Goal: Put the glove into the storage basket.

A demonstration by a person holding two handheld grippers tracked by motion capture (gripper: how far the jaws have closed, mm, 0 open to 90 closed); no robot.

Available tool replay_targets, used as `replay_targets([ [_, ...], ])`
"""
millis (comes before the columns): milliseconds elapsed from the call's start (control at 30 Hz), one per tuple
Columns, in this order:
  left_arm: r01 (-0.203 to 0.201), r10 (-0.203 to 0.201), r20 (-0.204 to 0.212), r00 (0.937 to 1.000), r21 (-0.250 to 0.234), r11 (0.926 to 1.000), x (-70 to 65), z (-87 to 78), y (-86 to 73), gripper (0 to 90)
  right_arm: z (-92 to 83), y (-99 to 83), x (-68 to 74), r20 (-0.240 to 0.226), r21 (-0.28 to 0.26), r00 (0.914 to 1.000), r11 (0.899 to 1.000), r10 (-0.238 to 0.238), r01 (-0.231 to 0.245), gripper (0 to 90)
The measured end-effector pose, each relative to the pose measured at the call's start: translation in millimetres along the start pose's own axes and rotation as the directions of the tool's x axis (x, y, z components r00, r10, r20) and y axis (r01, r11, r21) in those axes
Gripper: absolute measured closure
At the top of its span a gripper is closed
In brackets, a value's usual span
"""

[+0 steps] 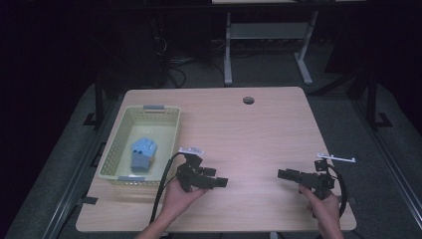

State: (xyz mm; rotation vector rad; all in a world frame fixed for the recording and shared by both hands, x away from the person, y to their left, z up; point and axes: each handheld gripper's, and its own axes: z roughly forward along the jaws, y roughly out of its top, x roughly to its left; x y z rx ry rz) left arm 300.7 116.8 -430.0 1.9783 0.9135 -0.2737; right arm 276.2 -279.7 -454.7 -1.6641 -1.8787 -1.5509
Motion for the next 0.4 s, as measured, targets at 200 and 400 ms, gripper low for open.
replay_targets([
  [200, -0.009, 0.010, 0.016, 0.9998, -0.039, 0.9992, -1.6, -1.7, -16.4, 25.9, -4.1, -14.3, 4.9, -0.016, -0.005, 0.9996, 1.000, -0.023, 0.023, 29.3],
  [400, -0.051, 0.053, 0.022, 0.9984, -0.050, 0.9974, -7.2, 0.3, -27.3, 26.0, -0.5, -20.2, 16.3, -0.019, -0.001, 0.9954, 0.996, -0.094, 0.094, 27.1],
])
